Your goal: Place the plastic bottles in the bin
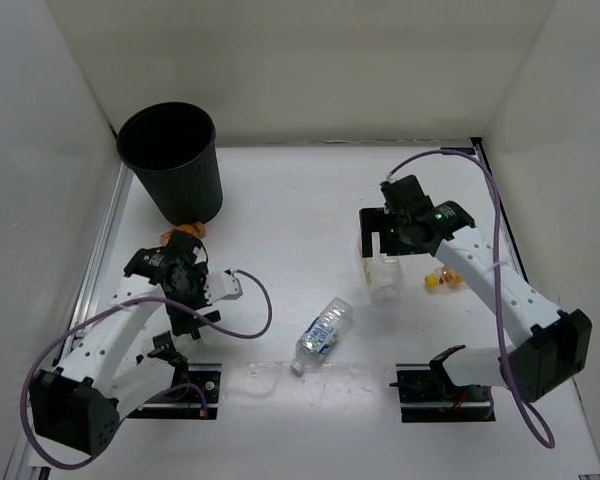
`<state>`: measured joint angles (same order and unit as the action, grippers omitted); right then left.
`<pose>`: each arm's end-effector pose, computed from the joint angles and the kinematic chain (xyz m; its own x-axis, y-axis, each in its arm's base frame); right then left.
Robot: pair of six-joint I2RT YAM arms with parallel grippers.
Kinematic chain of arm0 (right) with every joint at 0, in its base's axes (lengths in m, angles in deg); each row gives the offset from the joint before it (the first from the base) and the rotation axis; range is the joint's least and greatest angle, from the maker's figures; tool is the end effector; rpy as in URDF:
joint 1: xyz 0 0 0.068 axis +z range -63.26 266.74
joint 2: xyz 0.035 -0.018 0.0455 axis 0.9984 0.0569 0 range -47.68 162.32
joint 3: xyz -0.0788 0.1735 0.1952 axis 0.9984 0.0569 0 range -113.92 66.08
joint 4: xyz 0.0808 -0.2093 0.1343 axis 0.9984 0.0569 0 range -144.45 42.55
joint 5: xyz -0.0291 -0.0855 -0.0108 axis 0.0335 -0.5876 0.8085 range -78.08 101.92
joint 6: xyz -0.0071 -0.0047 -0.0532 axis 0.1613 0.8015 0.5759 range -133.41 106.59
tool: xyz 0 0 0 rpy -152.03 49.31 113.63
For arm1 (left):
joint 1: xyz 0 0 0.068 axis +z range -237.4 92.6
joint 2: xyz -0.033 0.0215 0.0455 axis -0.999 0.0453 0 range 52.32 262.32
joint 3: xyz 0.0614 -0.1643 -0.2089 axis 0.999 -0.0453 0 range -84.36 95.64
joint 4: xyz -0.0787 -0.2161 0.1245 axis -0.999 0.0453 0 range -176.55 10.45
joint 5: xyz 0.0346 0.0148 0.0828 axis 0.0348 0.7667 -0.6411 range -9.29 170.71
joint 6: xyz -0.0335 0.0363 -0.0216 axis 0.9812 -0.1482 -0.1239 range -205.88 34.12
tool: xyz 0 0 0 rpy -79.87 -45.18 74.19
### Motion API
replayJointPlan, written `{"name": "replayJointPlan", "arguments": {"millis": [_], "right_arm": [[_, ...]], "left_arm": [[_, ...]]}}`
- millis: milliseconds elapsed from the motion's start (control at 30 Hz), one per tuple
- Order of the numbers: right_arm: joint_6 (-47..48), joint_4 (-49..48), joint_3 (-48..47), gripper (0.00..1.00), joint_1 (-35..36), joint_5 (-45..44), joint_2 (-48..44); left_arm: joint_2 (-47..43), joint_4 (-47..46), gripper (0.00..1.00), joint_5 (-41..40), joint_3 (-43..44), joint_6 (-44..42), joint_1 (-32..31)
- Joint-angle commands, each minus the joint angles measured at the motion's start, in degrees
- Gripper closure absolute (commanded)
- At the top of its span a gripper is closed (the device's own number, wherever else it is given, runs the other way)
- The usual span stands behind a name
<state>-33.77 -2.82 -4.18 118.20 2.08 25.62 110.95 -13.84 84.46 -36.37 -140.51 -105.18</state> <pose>0.2208 0.1279 0.3243 -0.8020 -0.0889 -0.5907 -0.1609 0.9845 0.0704 0.1395 -0.0470 0.2438 -0.2932 0.9485 -0.1200 0.9518 0.3014 0.0566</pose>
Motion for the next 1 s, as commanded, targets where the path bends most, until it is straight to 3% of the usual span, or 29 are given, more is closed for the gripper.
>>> {"name": "replayJointPlan", "arguments": {"millis": [0, 267, 400, 667, 733, 833, 867, 967], "right_arm": [[0.32, -3.91, -4.09, 0.00, -1.14, 5.10, 3.25], [1.11, -4.44, -2.87, 0.00, -0.44, 4.41, 6.16], [1.11, -5.58, -0.76, 0.00, -0.44, 4.40, 3.88], [1.11, -7.16, 1.09, 0.00, -2.63, 5.01, 1.15], [1.11, -7.69, 1.09, 0.00, -3.25, 5.53, 1.15], [1.11, -7.69, 1.09, 0.00, -3.78, 5.54, 1.76], [1.11, -7.69, 0.57, 0.00, -3.78, 5.54, 2.28], [1.11, -7.69, 0.03, 0.00, -4.30, 6.07, 2.82]], "left_arm": [[-0.46, 4.46, 0.00, -0.85, 0.53, -1.72, -2.08], [6.57, -0.89, 0.00, -1.28, -6.76, 5.93, -7.00], [11.50, -8.18, 0.00, -6.73, -10.89, 8.75, -7.00], [17.12, -14.96, 0.00, -7.88, -12.04, 14.03, -4.99], [18.53, -15.66, 0.13, -8.58, -12.04, 14.03, -3.85], [19.85, -15.14, 0.52, -7.89, -9.76, 15.43, -3.31], [20.46, -13.40, 0.73, -6.57, -8.88, 16.13, -2.62], [20.99, -11.10, 0.90, -5.42, -4.14, 17.54, -1.21]]}}
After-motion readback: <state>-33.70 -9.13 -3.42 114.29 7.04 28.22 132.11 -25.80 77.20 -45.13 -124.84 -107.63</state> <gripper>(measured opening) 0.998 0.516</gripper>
